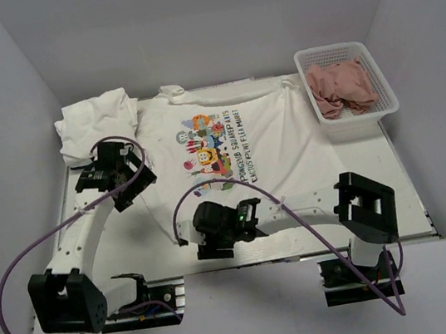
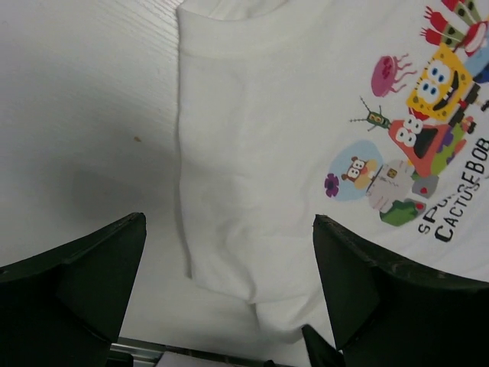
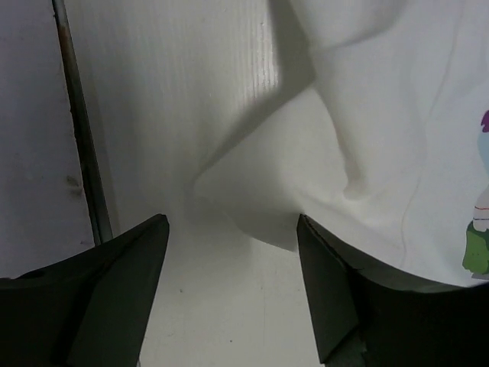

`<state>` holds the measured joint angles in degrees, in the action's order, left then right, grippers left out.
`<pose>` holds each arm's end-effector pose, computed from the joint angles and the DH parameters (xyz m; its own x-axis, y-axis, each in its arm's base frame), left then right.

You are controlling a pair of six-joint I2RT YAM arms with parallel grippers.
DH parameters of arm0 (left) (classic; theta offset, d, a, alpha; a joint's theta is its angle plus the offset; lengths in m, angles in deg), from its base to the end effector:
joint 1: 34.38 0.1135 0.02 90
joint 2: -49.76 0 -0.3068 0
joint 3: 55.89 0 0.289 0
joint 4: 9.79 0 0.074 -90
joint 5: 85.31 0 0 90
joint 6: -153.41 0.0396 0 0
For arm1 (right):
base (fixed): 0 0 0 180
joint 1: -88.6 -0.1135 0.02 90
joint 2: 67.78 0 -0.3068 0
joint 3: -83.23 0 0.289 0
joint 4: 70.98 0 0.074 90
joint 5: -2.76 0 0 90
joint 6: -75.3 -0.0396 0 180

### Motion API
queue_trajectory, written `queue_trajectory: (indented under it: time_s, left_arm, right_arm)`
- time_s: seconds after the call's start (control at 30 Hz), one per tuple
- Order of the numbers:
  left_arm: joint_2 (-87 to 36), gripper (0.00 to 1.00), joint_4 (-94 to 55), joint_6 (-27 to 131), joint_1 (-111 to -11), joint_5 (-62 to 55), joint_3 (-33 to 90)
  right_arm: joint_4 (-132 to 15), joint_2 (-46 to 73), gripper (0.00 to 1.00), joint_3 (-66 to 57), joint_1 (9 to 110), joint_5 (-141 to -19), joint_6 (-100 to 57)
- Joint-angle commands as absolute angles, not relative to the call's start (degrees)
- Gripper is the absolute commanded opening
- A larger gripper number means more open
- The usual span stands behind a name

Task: Fold and stack the t-shirts
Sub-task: Flatten out the tshirt

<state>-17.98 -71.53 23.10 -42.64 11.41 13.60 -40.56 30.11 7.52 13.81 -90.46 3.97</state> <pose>0.2474 -0.0312 0.3081 -0.7083 -0.5464 -0.4469 -0.4898 0.8364 -0.2463 0.1067 0.3841 0.2181 0.1081 -0.8206 -0.5611 -0.9710 0.0340 -0.2367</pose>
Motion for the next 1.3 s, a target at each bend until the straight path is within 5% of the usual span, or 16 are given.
queue_trajectory:
  time_s: [0.0,0.17,0.4,0.53,0.87,1.27]
  left_arm:
    - [-20.5,1.0,-68.9,23.0,-41.2,9.2,15.4]
    - [-20.7,1.0,-67.7,23.6,-40.1,7.7,14.8]
    - [-17.2,1.0,-70.2,24.7,-39.0,11.0,14.1]
    - [-15.2,1.0,-70.9,24.7,-39.0,12.1,13.6]
    - [-13.3,1.0,-69.3,26.5,-38.5,10.9,11.9]
    - [-16.8,1.0,-66.2,29.4,-38.5,5.4,11.3]
  right_arm:
    - [-45.0,32.3,0.71,7.7,12.2,-95.0,8.5]
    - [-47.0,33.9,0.42,9.4,11.9,-97.5,6.3]
    - [-53.0,35.9,0.37,8.6,12.6,-96.0,5.8]
    - [-52.9,36.6,0.02,8.0,13.4,-94.1,4.5]
    - [-58.1,22.2,0.0,7.3,22.1,-87.9,-11.0]
    - [-49.9,32.9,0.0,-4.5,39.3,-85.0,-21.6]
